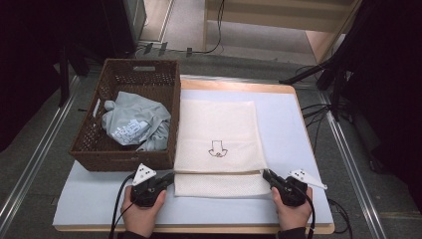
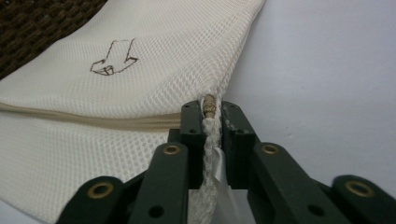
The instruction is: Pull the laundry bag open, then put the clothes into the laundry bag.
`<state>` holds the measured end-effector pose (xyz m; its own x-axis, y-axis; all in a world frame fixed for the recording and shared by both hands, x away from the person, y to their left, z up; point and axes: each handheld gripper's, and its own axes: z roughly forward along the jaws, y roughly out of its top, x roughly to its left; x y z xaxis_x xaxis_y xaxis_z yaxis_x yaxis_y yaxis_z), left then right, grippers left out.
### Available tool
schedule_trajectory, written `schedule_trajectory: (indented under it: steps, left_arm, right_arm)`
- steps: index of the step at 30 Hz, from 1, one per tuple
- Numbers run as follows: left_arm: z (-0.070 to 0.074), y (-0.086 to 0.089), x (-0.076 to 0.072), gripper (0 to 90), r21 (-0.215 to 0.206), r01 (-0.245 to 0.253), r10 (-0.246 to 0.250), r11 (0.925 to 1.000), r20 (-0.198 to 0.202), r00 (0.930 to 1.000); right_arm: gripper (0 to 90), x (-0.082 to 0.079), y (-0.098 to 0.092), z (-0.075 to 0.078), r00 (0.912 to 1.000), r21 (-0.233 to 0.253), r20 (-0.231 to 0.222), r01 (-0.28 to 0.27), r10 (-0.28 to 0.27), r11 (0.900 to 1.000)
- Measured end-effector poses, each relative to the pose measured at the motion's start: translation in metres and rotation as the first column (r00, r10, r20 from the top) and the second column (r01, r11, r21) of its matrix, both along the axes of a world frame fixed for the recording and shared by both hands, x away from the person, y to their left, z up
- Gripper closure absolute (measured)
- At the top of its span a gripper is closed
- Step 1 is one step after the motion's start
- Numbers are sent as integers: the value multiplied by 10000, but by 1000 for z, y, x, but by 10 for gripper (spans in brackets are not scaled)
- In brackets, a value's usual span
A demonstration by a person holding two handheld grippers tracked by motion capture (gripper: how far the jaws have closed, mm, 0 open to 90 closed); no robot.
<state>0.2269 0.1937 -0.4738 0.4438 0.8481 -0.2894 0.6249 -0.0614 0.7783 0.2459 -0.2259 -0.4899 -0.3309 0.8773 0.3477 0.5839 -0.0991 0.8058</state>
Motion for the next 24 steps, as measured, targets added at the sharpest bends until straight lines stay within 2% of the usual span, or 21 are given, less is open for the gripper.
schedule_trajectory:
  steps: [1,2,3,6,8,10,14,17,20,24]
  left_arm:
    - [0,2,0,867,-153,57,-56,9999,72,10000]
    - [1,3,-1,837,-218,93,-89,9997,200,9998]
    - [2,3,-2,837,-202,116,-109,9997,350,9993]
    - [6,2,-5,754,215,95,-114,9997,894,9959]
    - [9,2,-7,724,276,83,-113,9996,1134,9935]
    - [14,3,-8,735,180,70,-93,9998,1286,9917]
    - [20,0,-10,827,134,179,-196,9997,1394,9900]
    - [20,-8,-11,881,222,685,-708,9974,1351,9883]
    - [16,-19,-10,895,331,1259,-1290,9915,1188,9845]
    - [13,-29,-6,896,353,1816,-1842,9827,982,9780]
  right_arm:
    - [744,1,-2,-1,10000,197,-11,-65,65,9998]
    - [630,1,-5,-1,9997,517,58,-219,216,9984]
    - [630,1,-5,-1,9997,517,58,-219,216,9984]
    - [516,-2,-7,0,9992,691,394,-60,32,9976]
    - [458,-4,-7,2,9967,463,699,369,-401,9982]
    - [436,-5,-8,3,9939,304,943,543,-570,9981]
    - [419,-8,-8,7,9902,44,1294,530,-531,9986]
    - [421,-11,-7,9,9902,35,1348,356,-357,9994]
    - [419,-12,-2,18,9890,94,1480,27,-41,10000]
    - [420,-4,13,37,9827,-305,1781,-460,507,9985]
